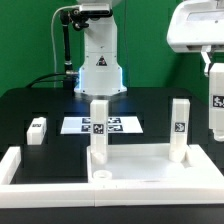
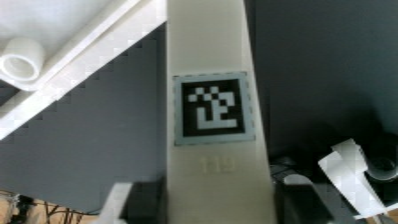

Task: Assemble desk

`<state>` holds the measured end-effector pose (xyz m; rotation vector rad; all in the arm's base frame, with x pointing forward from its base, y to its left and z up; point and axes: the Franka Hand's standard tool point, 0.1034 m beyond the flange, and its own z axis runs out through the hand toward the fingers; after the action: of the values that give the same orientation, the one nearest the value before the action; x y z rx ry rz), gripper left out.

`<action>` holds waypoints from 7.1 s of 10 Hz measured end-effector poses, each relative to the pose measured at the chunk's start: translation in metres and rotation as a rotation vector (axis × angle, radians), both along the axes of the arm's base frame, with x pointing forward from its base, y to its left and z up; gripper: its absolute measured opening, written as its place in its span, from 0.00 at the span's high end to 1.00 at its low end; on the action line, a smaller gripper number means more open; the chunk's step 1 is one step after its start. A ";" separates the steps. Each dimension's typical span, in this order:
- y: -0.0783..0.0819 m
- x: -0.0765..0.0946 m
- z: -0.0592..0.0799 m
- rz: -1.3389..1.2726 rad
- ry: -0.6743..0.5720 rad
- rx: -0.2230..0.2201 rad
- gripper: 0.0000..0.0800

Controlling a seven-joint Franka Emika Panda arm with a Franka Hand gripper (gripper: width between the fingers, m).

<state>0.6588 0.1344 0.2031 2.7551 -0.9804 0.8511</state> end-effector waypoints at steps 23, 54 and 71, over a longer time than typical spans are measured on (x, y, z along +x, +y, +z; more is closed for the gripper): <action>-0.015 -0.014 -0.061 -0.108 0.010 -0.126 0.64; -0.003 -0.018 -0.081 -0.066 -0.086 -0.302 0.19; -0.046 0.004 0.002 -0.077 0.161 0.038 0.19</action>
Offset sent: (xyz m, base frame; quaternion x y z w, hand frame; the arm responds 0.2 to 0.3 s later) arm 0.0068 -0.0254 -0.0388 -0.0688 0.1596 -0.0277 0.9844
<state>0.6628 0.0886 0.2049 2.7454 -1.0741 0.5946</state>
